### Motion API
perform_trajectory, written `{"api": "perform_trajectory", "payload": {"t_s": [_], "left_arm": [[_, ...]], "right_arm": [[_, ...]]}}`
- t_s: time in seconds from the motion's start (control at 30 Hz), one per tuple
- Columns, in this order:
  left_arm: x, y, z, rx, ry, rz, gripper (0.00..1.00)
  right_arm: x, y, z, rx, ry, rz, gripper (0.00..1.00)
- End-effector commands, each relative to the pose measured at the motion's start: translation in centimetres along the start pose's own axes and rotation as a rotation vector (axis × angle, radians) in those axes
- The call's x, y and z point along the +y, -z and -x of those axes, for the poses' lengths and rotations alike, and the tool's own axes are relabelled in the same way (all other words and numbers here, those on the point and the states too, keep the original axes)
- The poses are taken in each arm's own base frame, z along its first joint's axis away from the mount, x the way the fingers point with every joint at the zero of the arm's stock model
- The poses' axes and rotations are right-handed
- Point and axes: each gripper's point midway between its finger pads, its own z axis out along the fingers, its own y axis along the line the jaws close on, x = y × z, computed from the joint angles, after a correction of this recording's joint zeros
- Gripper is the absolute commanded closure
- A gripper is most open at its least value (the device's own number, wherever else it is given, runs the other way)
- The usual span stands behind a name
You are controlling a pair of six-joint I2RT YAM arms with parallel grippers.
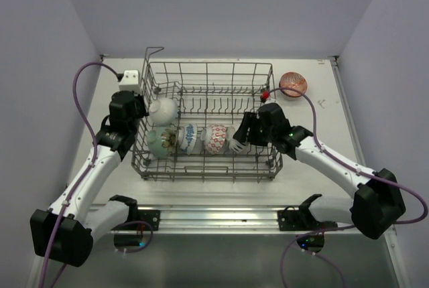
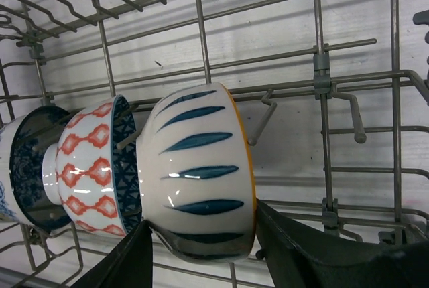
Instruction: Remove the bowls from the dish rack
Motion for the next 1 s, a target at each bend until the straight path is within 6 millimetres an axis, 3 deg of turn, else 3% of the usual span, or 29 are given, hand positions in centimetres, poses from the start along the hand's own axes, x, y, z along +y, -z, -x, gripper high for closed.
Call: {"api": "perform_trajectory", "payload": {"t_s": [0.0,0.2,0.4,0.53,0.83,0.97], "left_arm": [[-1.2,0.3,0.6,-0.028,0.027,-0.038,1.00],[-1.1,0.2,0.6,-0.023,0.027,-0.034,1.00],[-1.2,0.2,0.6,-0.023,0.028,-0.037,1.00],[-1.2,0.3,0.6,-0.023,0.028,-0.037,1.00],[-1.1,0.3,0.6,-0.022,0.027,-0.031,1.00],[-1.0,0.3,0.6,-0.024,0.028,-0.028,1.00]], "right_arm": [[3.3,2.5,4.5,-0.161,-0.036,0.128,0.57],[3.6,3.1,5.2,-0.173,-0.035,0.143,0.58],[4.0,3.2,5.4,-0.175,-0.036,0.173,0.66],[5.0,2.7,4.9,-0.147,-0.025,0.238,0.68],[6.5,4.1,5.5,-0.182,-0.016,0.366,0.71],[7.7,3.7,4.6,-0.152,-0.030,0.480,0.74]]}}
